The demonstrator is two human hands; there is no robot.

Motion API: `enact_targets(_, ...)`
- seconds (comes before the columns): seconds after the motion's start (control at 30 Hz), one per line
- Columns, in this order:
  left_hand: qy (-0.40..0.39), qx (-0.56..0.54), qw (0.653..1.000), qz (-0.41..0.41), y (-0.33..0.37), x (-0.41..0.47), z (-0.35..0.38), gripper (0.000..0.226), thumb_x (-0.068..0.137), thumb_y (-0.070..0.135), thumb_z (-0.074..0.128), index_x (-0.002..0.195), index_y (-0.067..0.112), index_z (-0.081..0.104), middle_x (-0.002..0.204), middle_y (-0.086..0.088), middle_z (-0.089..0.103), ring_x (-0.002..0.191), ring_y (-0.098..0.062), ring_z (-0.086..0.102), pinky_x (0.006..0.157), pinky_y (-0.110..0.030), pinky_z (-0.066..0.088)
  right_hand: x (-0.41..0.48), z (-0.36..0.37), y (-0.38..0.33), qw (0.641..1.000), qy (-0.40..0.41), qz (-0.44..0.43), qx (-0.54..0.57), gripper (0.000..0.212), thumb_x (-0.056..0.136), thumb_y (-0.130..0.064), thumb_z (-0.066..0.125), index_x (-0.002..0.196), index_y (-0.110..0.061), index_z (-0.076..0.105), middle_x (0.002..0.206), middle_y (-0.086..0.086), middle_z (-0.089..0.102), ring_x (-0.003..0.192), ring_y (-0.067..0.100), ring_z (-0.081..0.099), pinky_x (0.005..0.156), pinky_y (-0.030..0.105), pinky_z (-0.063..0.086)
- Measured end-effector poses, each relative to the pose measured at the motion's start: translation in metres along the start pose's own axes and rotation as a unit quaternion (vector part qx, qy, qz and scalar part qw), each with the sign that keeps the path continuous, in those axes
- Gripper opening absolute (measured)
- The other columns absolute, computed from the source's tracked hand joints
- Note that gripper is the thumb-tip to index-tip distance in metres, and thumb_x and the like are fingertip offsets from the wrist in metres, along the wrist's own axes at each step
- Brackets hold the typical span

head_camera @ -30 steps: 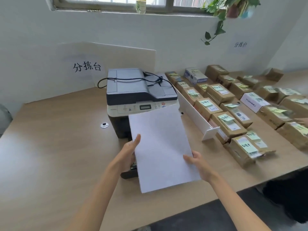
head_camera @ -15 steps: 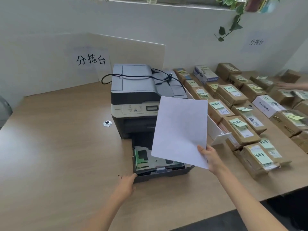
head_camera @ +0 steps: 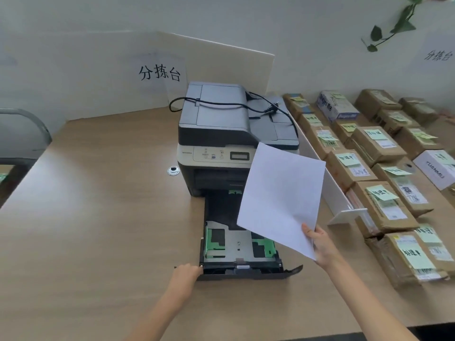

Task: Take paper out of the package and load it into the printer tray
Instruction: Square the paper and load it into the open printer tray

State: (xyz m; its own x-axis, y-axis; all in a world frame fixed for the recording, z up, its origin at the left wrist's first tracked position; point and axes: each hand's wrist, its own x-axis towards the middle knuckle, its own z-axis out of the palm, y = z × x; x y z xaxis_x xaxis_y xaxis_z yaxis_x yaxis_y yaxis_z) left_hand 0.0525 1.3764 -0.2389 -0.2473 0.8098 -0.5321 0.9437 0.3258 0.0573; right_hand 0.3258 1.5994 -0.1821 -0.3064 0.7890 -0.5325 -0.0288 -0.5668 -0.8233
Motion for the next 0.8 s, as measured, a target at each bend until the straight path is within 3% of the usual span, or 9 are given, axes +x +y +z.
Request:
enact_targets(0.1,-0.019,0.003,1.0,-0.007,0.001,-0.006,0.01,0.05,0.078,-0.016,0.038,0.113,0.013,0.059,0.111,-0.016,0.065,0.109,-0.033,0.059,0.086,-0.039,0.047,0.001,0.0,0.001,1.0,-0.02,0.014,0.0,0.017,0.095,-0.016,0.05,0.109,-0.015,0.06,0.106,0.006,0.069,0.096,0.029,0.065,0.074,0.039,0.061)
enact_targets(0.2,-0.041,0.003,0.999,0.0,0.003,-0.01,0.011,0.04,0.081,-0.015,0.039,0.105,0.011,0.058,0.112,-0.021,0.062,0.11,-0.033,0.059,0.085,-0.039,0.046,-0.002,-0.002,0.005,0.999,-0.034,0.023,-0.017,0.02,0.094,-0.014,0.051,0.112,-0.011,0.058,0.105,0.007,0.07,0.091,0.026,0.068,0.062,0.032,0.062)
enact_targets(0.3,-0.065,-0.032,0.997,0.023,0.001,-0.009,0.008,0.044,0.084,-0.008,0.041,0.12,0.01,0.059,0.114,-0.021,0.062,0.115,-0.032,0.057,0.088,-0.035,0.043,-0.006,-0.005,0.014,0.997,-0.059,0.024,-0.032,0.022,0.094,-0.012,0.049,0.114,-0.013,0.059,0.101,0.001,0.074,0.086,0.02,0.073,0.061,0.026,0.059)
enact_targets(0.43,-0.086,-0.213,0.973,0.02,-0.003,-0.006,-0.014,0.032,0.092,0.014,0.051,0.12,0.005,0.062,0.124,-0.014,0.065,0.111,-0.024,0.06,0.091,-0.028,0.044,-0.008,-0.005,0.027,0.996,-0.079,0.03,-0.028,0.023,0.096,-0.01,0.046,0.114,-0.013,0.059,0.103,0.001,0.074,0.088,0.02,0.073,0.063,0.027,0.059)
enact_targets(0.53,-0.005,-0.478,0.877,-0.041,0.004,0.0,-0.044,0.034,0.098,0.029,0.043,0.112,0.007,0.065,0.115,-0.012,0.07,0.097,-0.016,0.066,0.095,-0.032,0.052,-0.008,0.0,0.038,0.995,-0.089,0.039,-0.035,0.023,0.095,-0.008,0.046,0.114,-0.01,0.059,0.106,0.007,0.072,0.086,0.022,0.073,0.063,0.029,0.06)
enact_targets(0.63,-0.078,-0.74,0.666,-0.049,0.019,0.011,-0.07,0.046,0.098,0.045,0.033,0.114,0.012,0.061,0.111,-0.007,0.071,0.098,-0.02,0.069,0.088,-0.035,0.056,-0.007,0.007,0.054,0.993,-0.097,0.044,-0.046,0.023,0.094,-0.002,0.046,0.112,-0.007,0.06,0.098,0.008,0.074,0.081,0.023,0.073,0.065,0.032,0.061)
enact_targets(0.67,-0.091,-0.773,0.626,-0.051,0.022,0.014,-0.075,0.048,0.098,0.046,0.032,0.113,0.012,0.062,0.105,-0.006,0.072,0.093,-0.02,0.07,0.08,-0.033,0.057,-0.005,0.009,0.058,0.993,-0.099,0.045,-0.054,0.024,0.093,0.0,0.047,0.112,-0.006,0.06,0.095,0.008,0.075,0.079,0.023,0.073,0.067,0.033,0.061)
enact_targets(0.73,-0.094,-0.78,0.615,-0.061,0.027,0.018,-0.078,0.047,0.099,0.043,0.034,0.111,0.01,0.065,0.094,-0.005,0.072,0.082,-0.018,0.069,0.07,-0.031,0.056,-0.002,0.014,0.064,0.991,-0.096,0.048,-0.077,0.024,0.092,0.001,0.05,0.113,-0.004,0.061,0.095,0.011,0.075,0.08,0.026,0.072,0.074,0.038,0.061)
enact_targets(0.8,-0.077,-0.749,0.654,-0.073,0.029,0.02,-0.076,0.038,0.101,0.032,0.037,0.105,0.007,0.066,0.088,-0.005,0.069,0.074,-0.014,0.068,0.066,-0.028,0.055,0.003,0.018,0.067,0.989,-0.082,0.049,-0.111,0.026,0.092,0.001,0.051,0.116,-0.001,0.059,0.104,0.019,0.071,0.089,0.032,0.069,0.086,0.048,0.055)
